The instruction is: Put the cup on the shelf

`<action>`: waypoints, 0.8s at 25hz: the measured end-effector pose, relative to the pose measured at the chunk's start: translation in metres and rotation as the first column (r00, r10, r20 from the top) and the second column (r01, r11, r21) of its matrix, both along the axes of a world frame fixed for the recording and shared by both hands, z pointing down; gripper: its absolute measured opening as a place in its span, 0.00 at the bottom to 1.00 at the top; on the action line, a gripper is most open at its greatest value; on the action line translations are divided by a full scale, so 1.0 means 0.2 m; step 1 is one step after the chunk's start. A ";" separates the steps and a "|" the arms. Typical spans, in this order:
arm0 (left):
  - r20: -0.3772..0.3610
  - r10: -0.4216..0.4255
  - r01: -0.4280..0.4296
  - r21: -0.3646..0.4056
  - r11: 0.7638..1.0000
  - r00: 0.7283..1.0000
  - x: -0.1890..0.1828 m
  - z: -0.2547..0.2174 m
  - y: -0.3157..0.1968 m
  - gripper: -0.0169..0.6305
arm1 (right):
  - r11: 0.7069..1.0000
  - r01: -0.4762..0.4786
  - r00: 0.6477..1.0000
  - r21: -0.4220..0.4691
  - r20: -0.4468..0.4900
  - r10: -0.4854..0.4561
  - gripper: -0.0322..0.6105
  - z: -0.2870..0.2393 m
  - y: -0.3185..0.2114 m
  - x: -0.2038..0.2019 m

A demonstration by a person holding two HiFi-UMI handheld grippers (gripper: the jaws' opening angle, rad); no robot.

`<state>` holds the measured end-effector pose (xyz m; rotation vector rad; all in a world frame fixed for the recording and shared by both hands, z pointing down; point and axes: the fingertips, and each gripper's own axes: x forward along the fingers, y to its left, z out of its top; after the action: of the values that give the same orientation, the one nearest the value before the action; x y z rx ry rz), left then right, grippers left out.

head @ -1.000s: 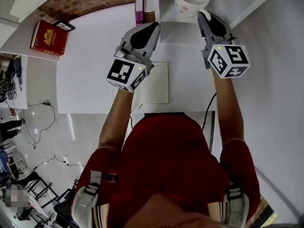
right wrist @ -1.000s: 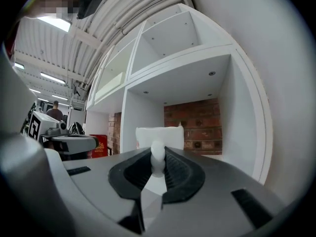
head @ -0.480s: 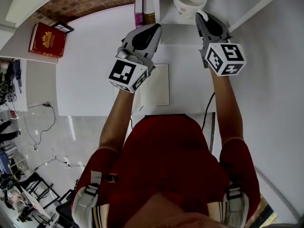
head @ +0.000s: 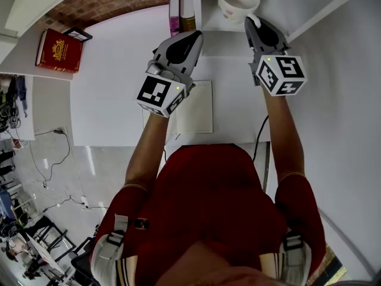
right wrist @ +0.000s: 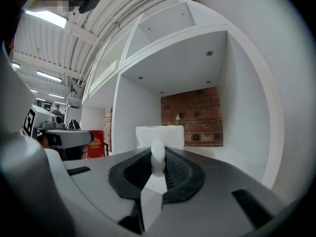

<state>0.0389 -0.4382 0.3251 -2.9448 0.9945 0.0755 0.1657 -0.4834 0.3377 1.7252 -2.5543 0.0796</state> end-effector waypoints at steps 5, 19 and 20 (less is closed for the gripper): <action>-0.004 0.000 0.000 -0.003 1.000 1.000 0.00 0.02 0.00 0.03 | 1.000 0.006 1.000 0.010 -0.025 -0.006 0.11 0.01 0.00 0.00; -0.006 0.010 -0.010 0.001 1.000 1.000 0.00 0.01 0.04 0.03 | 1.000 0.002 0.998 0.007 -0.063 -0.002 0.28 0.00 0.01 0.00; -0.006 0.010 -0.010 0.001 1.000 1.000 0.00 0.01 0.04 0.03 | 1.000 -0.001 0.998 0.008 -0.063 0.002 0.30 0.00 0.01 0.00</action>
<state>0.0394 -0.4296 0.3278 -2.9510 0.9797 0.0849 0.1652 -0.4817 0.3368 1.7036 -2.5120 0.0149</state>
